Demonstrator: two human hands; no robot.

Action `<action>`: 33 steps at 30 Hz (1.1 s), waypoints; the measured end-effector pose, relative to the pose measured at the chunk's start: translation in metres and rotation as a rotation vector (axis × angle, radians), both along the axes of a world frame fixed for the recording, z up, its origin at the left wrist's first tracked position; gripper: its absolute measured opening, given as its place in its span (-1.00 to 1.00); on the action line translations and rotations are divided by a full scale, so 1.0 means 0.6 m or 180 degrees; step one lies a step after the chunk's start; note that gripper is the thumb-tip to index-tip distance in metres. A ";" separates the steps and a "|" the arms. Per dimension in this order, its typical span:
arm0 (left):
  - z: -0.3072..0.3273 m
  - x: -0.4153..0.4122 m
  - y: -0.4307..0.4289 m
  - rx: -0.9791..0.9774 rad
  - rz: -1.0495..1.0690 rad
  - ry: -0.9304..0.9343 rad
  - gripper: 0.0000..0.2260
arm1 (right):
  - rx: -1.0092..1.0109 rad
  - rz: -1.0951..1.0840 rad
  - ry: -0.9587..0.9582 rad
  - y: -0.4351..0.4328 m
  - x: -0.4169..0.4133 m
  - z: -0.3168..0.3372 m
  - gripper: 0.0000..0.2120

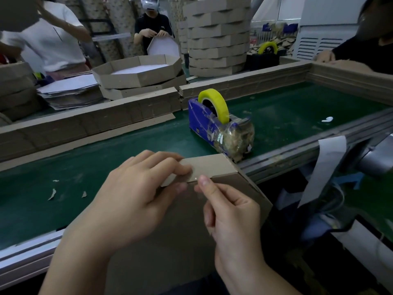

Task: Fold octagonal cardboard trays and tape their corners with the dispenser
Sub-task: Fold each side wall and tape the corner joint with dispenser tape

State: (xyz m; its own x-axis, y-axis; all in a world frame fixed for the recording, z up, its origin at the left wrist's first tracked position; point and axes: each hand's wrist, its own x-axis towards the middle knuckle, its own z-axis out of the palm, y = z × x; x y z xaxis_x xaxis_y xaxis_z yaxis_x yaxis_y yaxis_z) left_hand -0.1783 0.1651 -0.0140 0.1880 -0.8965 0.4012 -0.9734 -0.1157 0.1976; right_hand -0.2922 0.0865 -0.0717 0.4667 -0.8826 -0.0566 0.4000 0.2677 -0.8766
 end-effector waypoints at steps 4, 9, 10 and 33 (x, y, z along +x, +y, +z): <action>0.000 -0.005 0.002 -0.0095 0.0049 0.0140 -0.75 | 0.0020 0.0013 0.0087 0.001 -0.002 -0.002 -0.72; 0.005 -0.003 0.009 0.0141 -0.0123 0.0070 -0.77 | -0.0046 0.0175 0.0177 0.002 -0.005 -0.002 -0.66; 0.007 -0.002 0.010 0.0192 -0.0119 0.0073 -0.74 | -0.0087 0.0240 0.0212 0.002 -0.007 -0.002 -0.65; -0.007 -0.018 0.003 -0.0604 0.0295 -0.0184 -0.70 | 0.0129 0.2228 0.0871 -0.038 -0.044 0.002 -0.51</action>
State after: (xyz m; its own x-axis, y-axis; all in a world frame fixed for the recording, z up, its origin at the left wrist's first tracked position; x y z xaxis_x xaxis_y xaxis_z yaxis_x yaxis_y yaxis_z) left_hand -0.1888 0.1669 -0.0181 0.2380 -0.7837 0.5737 -0.9707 -0.1714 0.1686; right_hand -0.3186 0.0635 -0.0704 0.8826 -0.3797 -0.2773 -0.1062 0.4135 -0.9043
